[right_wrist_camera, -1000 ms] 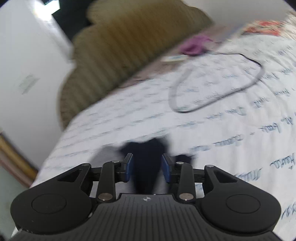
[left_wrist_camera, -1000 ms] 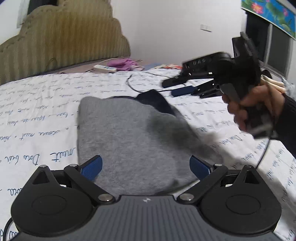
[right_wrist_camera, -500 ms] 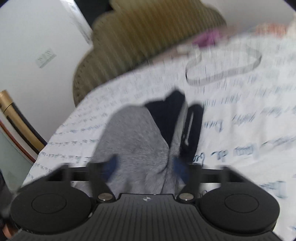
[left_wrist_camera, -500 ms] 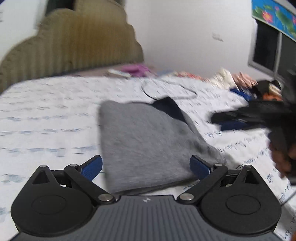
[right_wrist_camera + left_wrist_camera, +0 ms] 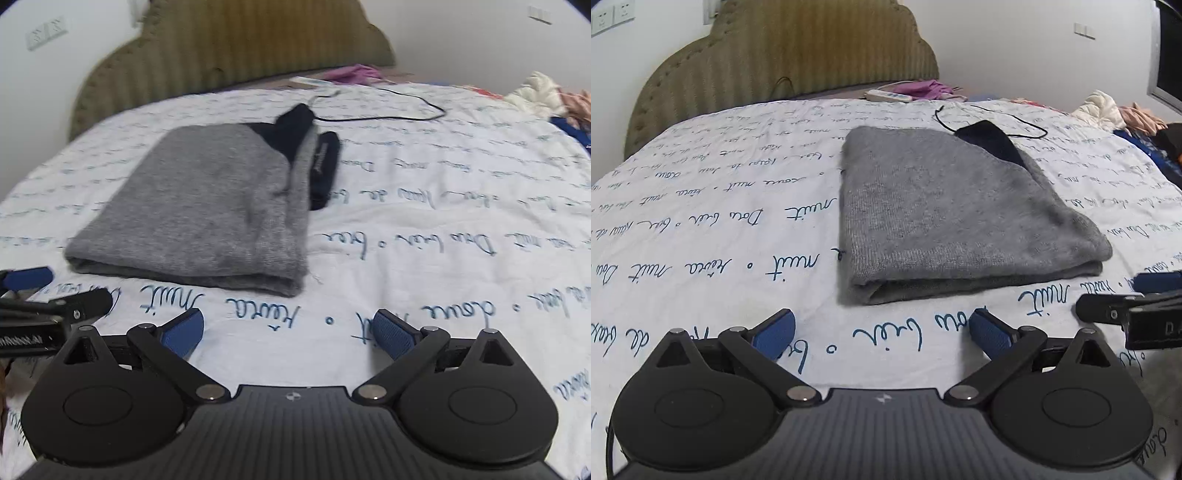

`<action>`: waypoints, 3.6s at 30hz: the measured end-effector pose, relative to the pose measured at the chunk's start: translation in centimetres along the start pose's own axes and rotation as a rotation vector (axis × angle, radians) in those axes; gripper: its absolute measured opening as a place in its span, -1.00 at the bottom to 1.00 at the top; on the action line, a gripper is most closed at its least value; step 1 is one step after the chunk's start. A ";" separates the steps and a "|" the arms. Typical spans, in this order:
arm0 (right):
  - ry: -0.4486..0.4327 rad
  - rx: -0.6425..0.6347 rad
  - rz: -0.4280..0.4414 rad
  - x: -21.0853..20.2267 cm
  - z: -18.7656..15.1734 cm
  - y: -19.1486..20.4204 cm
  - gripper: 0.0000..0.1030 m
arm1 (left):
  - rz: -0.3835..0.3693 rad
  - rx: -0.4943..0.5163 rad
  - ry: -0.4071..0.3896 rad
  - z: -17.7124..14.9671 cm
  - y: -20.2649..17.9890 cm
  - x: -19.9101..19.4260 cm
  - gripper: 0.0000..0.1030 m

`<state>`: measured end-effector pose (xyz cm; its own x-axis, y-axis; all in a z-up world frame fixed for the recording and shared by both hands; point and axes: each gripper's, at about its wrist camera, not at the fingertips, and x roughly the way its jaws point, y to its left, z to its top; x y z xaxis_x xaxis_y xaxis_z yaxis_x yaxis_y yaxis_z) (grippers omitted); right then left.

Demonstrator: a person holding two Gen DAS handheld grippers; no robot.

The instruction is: Fold small clothes

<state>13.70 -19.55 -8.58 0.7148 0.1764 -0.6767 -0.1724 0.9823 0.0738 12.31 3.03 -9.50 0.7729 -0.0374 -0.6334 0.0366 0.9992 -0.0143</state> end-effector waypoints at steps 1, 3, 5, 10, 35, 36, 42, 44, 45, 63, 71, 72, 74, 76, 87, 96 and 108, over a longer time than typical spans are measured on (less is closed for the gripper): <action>0.004 0.009 -0.008 0.1 -0.2 0.0 1.00 | 0.003 -0.008 -0.005 -0.2 0.0 -0.1 0.98; -0.017 0.023 -0.006 0.3 -0.9 -0.3 0.99 | 0.011 -0.022 -0.003 -0.5 0.2 0.0 1.00; -0.053 0.040 -0.009 0.1 -1.5 -0.4 0.98 | 0.012 -0.027 -0.002 -0.4 0.3 0.0 1.00; -0.062 0.030 -0.024 0.3 -1.6 -0.1 0.99 | 0.011 -0.025 0.004 -0.4 0.2 0.1 1.00; -0.059 -0.010 -0.009 0.3 -2.0 0.6 1.00 | 0.034 0.007 0.011 -0.6 -0.2 0.2 1.00; -0.059 -0.010 -0.010 0.2 -2.0 0.6 1.00 | 0.036 0.009 0.011 -0.6 -0.2 0.1 1.00; -0.063 -0.014 -0.012 0.1 -2.1 0.6 0.99 | 0.047 0.018 0.012 -0.6 -0.3 0.2 1.00; -0.063 -0.014 -0.013 0.1 -2.1 0.6 0.99 | 0.047 0.019 0.014 -0.6 -0.3 0.2 1.00; -0.063 -0.016 -0.014 0.1 -2.1 0.6 0.99 | 0.047 0.019 0.013 -0.6 -0.3 0.2 1.00; -0.063 -0.020 -0.018 0.1 -2.1 0.6 0.99 | 0.046 0.018 0.013 -0.6 -0.3 0.1 1.00; -0.063 -0.021 -0.018 0.1 -2.1 0.6 0.99 | 0.046 0.018 0.012 -0.6 -0.3 0.1 1.00; -0.063 -0.020 -0.018 0.1 -2.1 0.6 0.99 | 0.046 0.018 0.012 -0.6 -0.3 0.1 1.00; -0.062 -0.021 -0.018 0.1 -2.1 0.6 0.99 | 0.046 0.018 0.012 -0.6 -0.3 0.1 1.00; -0.062 -0.021 -0.018 0.1 -2.1 0.6 0.99 | 0.046 0.018 0.012 -0.6 -0.3 0.1 1.00; -0.062 -0.021 -0.018 0.0 -2.1 0.6 0.99 | 0.046 0.017 0.012 -0.6 -0.3 0.1 1.00; -0.062 -0.022 -0.018 0.0 -2.1 0.6 0.99 | 0.046 0.017 0.012 -0.6 -0.3 0.1 1.00; -0.057 -0.030 -0.025 0.0 -2.0 0.7 0.99 | 0.056 0.022 0.017 -0.6 -0.6 0.0 1.00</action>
<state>12.25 -19.00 -10.04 0.7566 0.1558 -0.6350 -0.1734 0.9842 0.0348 11.92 2.48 -9.96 0.7632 0.0192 -0.6458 0.0075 0.9992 0.0387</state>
